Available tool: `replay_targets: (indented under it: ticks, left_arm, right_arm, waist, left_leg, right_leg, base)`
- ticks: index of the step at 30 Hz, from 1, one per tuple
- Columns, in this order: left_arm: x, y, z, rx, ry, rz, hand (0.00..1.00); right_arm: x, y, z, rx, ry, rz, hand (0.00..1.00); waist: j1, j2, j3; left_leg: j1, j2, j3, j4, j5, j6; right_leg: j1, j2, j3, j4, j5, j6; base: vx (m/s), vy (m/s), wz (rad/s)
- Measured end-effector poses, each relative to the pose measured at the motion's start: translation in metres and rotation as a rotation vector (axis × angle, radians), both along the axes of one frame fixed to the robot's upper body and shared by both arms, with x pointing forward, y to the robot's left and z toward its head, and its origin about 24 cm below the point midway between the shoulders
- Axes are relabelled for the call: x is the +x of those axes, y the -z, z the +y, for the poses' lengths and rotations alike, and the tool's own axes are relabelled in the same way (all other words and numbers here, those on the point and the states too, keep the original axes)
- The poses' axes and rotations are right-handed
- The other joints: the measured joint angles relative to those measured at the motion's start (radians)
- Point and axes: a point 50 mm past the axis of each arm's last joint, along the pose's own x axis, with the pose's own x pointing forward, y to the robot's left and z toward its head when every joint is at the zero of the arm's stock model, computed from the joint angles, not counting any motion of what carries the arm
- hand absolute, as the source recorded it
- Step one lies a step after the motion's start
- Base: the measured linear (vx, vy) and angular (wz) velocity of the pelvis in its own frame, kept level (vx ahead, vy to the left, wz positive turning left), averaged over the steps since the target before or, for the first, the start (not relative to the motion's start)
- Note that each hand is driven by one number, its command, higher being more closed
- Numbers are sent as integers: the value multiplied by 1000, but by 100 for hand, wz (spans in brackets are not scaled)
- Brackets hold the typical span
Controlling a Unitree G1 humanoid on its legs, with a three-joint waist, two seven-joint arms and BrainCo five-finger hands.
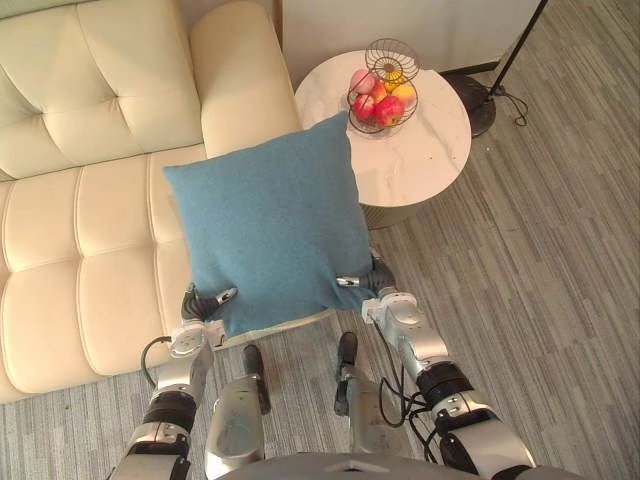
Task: Pick up cushions and gather them together orderly.
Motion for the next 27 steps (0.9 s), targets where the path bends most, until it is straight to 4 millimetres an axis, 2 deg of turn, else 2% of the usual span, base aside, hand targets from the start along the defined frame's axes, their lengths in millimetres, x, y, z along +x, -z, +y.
replay_targets:
  ticks: [2,11,16,20,26,27]
  left_arm:
    - [3,-2,0,3,-5,-7,100]
    - [9,-12,8,8,-40,-55,100]
    - [13,-30,8,12,-26,-139,100]
    - [8,-40,4,21,0,-198,100]
    - [-7,-44,2,27,17,-227,100]
    - [-13,-44,1,26,22,-232,100]
  right_arm:
    - [1,-3,6,-6,-26,-15,100]
    - [5,-11,12,36,-26,-57,100]
    - [0,-14,17,81,-38,-83,100]
    - [-11,-13,17,111,-41,-88,100]
    - [-27,-7,17,150,-42,-80,100]
    - [-33,-5,16,161,-39,-75,100]
  waist:
    - [0,1,11]
    - [0,5,14]
    - [4,5,14]
    - [13,6,12]
    - [7,7,1]
    - [7,7,-31]
  left_leg:
    - [-2,5,0,9,-3,-1]
    - [-1,13,1,6,-1,-5]
    - [35,13,1,-16,2,-8]
    - [76,11,5,-50,6,-15]
    - [147,12,15,-94,9,-20]
    - [155,12,24,-99,7,-22]
  right_leg:
    - [0,3,1,3,0,-2]
    - [-1,11,2,0,2,-4]
    - [40,16,1,-29,8,-7]
    - [75,22,20,-56,8,-7]
    - [134,34,61,-85,8,-7]
    - [139,36,82,-94,9,-6]
  base:
    - [-42,1,-2]
    - [-14,-1,-1]
    - [7,0,1]
    - [21,-6,-1]
    - [48,-9,-4]
    - [44,7,-11]
